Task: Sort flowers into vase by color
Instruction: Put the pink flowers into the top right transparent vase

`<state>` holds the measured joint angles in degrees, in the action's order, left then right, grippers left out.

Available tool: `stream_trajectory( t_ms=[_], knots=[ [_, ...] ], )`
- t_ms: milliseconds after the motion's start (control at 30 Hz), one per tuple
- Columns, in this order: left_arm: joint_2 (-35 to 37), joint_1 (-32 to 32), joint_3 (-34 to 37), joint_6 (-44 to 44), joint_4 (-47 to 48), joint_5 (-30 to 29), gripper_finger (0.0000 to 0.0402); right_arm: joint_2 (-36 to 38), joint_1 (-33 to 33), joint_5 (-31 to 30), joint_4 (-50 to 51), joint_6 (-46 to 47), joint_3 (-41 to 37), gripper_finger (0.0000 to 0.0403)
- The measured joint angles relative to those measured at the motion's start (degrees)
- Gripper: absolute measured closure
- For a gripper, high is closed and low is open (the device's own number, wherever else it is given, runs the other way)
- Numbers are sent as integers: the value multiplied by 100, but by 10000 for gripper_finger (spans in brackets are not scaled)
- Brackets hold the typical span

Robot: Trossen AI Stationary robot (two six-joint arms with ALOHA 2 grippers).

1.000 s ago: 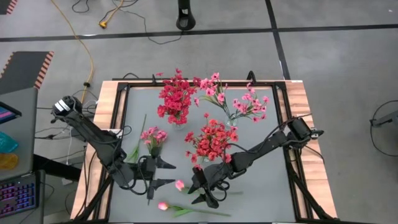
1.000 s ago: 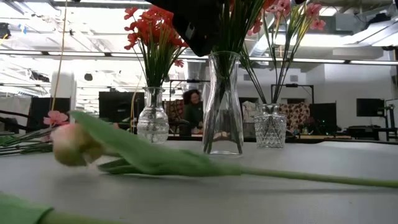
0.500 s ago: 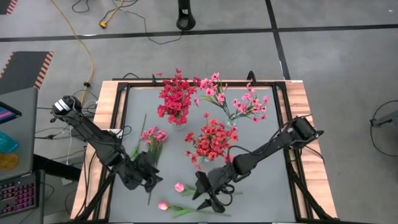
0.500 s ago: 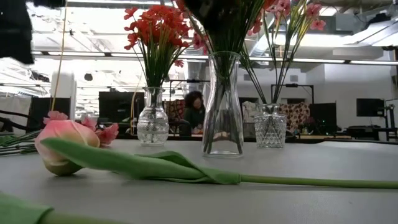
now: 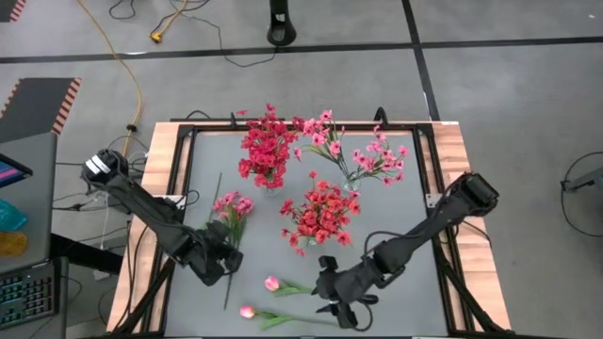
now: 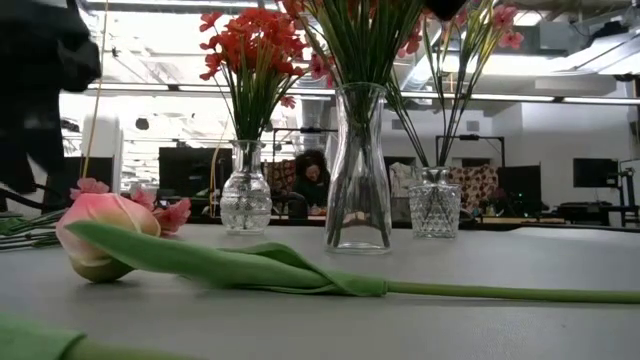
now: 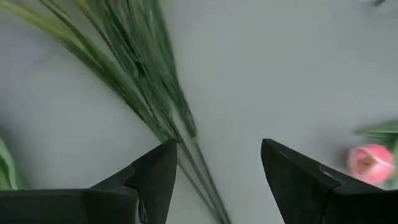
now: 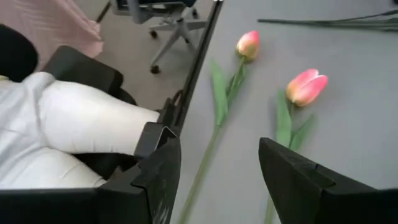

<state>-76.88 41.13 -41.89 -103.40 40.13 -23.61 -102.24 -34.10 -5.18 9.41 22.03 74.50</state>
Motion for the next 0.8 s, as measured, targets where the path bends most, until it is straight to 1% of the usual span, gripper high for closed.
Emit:
stream_trajectory(
  t_ms=[100,233,400,467,600,700,800],
  knots=[
    [-298,-112,-2,0,-39,131,181,106,-144,-366,129,1,0,159],
    [-666,-251,-2,-95,-30,345,181,321,-306,-597,156,3,0,159],
    [-1068,-394,-2,-102,-21,359,181,512,-494,-1045,264,4,2,159],
    [-1213,-458,-22,-77,-30,340,181,570,-539,-1160,266,2,2,159],
    [-1441,-546,-64,68,-5,344,183,609,-561,-1193,256,1,2,159],
    [-1484,-552,-114,173,28,338,201,609,-560,-1192,260,4,2,159],
    [-1478,-554,-206,276,133,298,237,609,-558,-1192,248,2,2,159]
  ],
)
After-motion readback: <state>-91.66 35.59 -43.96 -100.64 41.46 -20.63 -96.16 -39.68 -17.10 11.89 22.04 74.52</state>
